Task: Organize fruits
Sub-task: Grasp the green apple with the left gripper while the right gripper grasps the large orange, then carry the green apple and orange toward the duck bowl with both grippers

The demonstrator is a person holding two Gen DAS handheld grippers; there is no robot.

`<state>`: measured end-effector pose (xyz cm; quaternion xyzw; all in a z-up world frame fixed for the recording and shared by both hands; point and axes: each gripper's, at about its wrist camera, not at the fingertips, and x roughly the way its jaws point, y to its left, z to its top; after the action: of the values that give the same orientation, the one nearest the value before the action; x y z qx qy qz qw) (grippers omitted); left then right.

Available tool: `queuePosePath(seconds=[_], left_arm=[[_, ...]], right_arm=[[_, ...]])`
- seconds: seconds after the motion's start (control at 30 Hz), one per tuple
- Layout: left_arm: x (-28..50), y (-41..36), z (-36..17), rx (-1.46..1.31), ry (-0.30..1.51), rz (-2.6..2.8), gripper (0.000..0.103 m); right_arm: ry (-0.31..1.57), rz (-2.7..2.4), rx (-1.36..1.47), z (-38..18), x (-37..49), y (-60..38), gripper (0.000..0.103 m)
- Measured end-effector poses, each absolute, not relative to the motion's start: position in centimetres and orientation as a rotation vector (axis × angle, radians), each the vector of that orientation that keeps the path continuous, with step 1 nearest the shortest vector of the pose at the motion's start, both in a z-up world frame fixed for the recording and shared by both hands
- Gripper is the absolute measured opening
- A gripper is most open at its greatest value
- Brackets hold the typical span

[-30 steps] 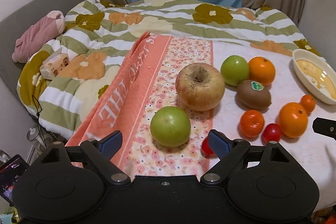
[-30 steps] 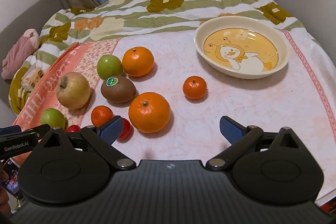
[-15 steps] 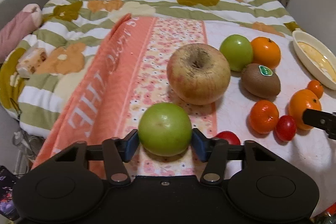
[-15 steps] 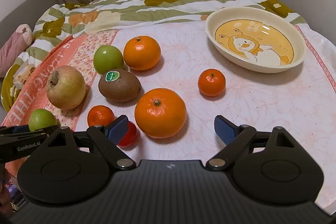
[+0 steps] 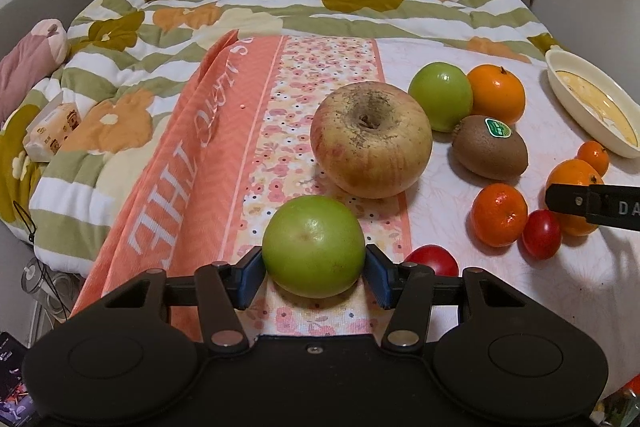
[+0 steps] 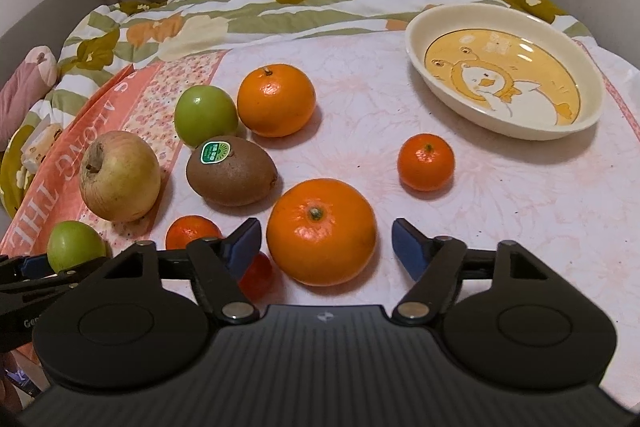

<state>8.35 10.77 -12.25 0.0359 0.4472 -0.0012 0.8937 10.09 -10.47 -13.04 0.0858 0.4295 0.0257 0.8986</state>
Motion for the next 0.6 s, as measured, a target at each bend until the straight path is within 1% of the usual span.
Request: queuePosePath(seconds=[0.13,0.2,0.23,0.6], left_arm=[[8.31,10.92,-12.27,0.069,0.925,-0.009,0.057],[8.25,10.97,-12.25,0.071,0.923,-0.011,0.057],[8.23,11.0,-12.25,0.071,0.922,-0.011,0.057],[7.81,11.14,-11.61,0.082,0.891,-0.015,0.057]], right_arm=[[0.895,0.042,0.175,-13.13,10.35,-10.37,0.082],[0.898,0.048,0.185,-13.19,10.47,-10.47,0.077],[0.898,0.055,0.189,-13.22,10.45,-10.43,0.076],[0.893,0.057,0.189,-13.11,10.07,-10.61,0.075]])
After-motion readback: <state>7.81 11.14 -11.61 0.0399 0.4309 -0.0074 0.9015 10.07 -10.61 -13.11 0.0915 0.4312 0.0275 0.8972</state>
